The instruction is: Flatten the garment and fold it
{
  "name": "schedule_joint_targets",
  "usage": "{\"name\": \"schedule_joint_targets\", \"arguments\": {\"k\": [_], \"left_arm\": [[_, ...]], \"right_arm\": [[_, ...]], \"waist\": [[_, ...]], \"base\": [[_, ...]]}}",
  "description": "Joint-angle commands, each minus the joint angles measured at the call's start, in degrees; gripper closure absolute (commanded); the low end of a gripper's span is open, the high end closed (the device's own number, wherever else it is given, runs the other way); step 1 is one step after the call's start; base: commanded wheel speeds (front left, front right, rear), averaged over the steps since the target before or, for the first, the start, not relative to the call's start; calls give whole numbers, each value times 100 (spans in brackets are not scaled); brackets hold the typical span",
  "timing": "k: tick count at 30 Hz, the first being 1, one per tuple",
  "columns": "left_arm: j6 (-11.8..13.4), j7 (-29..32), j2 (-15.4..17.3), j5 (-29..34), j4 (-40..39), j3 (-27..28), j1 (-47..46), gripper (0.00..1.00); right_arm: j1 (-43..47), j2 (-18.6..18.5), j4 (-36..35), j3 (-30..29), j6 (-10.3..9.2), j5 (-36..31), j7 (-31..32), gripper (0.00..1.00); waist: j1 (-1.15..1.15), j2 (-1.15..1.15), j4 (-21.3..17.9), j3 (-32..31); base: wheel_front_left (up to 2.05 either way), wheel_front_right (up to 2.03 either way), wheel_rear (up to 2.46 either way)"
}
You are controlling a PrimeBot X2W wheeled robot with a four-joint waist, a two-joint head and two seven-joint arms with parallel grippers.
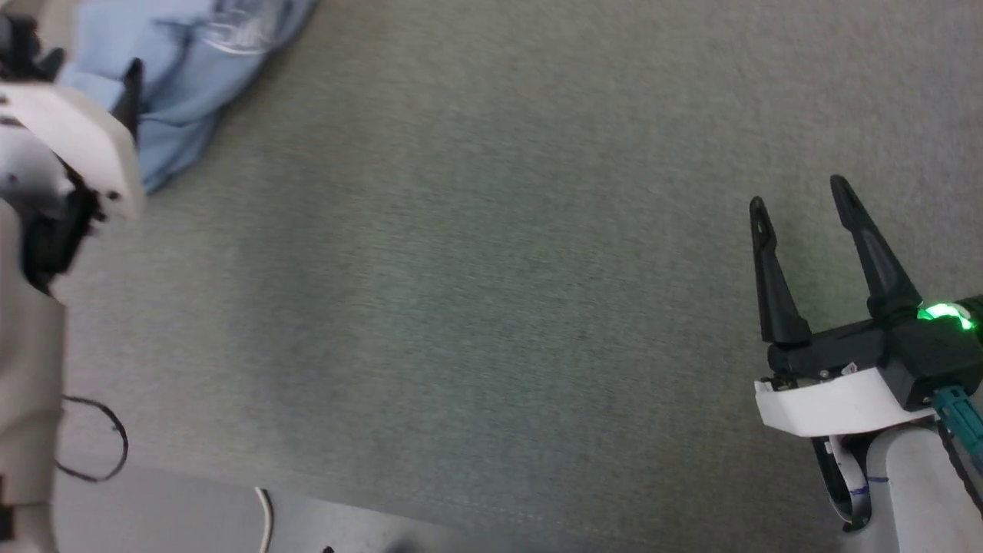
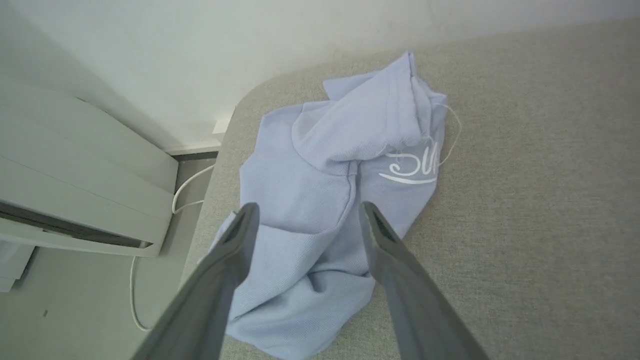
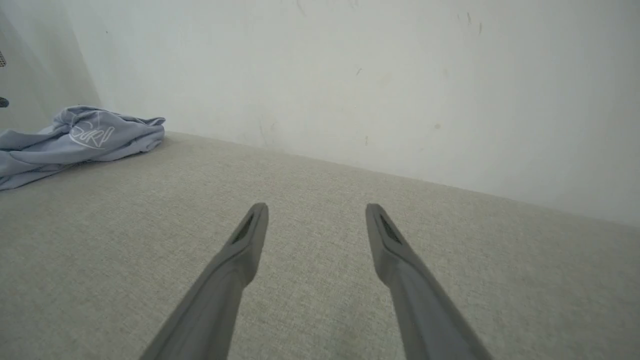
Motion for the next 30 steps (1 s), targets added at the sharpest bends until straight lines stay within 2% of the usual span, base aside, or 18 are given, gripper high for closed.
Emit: {"name": "schedule_joint_targets", "arguments": {"k": [1,8,13,14,15,16,20,23,25,30], "left_arm": [[-46,155,124,-85,119,-53,-182,0],[-73,903,726,-718,834,-389,-795,0],[-74,1012,1101,-1142,1420,-549,-895,0],[-74,985,1129,-1200,1517,-557,-890,22],[-75,948,1151,-1257,1593,-577,-878,88],[-75,900,1176,-1311,1654,-602,-863,100],[-69,557,1261,-1417,1806,-579,-863,100],[194,-74,1377,-1190,1959,-537,-929,100],[347,-546,1345,-1136,2018,-469,-999,100],[499,-1658,1291,-1051,1980,-351,-1182,100]], "right_arm": [[-83,-9,-31,-13,-11,37,-1,0],[-149,24,37,-5,-11,110,-39,0],[-188,43,179,-19,-11,151,-66,0],[-195,46,213,-13,-11,159,-70,0],[-201,48,249,-10,-11,169,-74,0],[-205,51,281,-11,-11,176,-77,0],[-216,55,358,-19,-11,182,-82,0],[-216,57,391,-57,-11,182,-85,0],[-183,58,423,-97,-11,180,-86,0],[-41,59,549,-199,-11,187,-86,0]], "waist": [[-3,0,-800,821],[-3,0,-1029,1041],[-3,0,-1102,1059],[-3,0,-1108,1044],[-3,0,-1108,1017],[-3,0,-1103,988],[-3,0,-1074,825],[-3,0,-1046,555],[-3,0,-1027,294],[-3,0,-1032,-462]], "base": [[0,0,0],[0,0,0],[0,0,0],[0,0,0],[0,0,0],[0,0,0],[0,0,0],[0,0,0],[0,0,0],[0,0,0]]}}
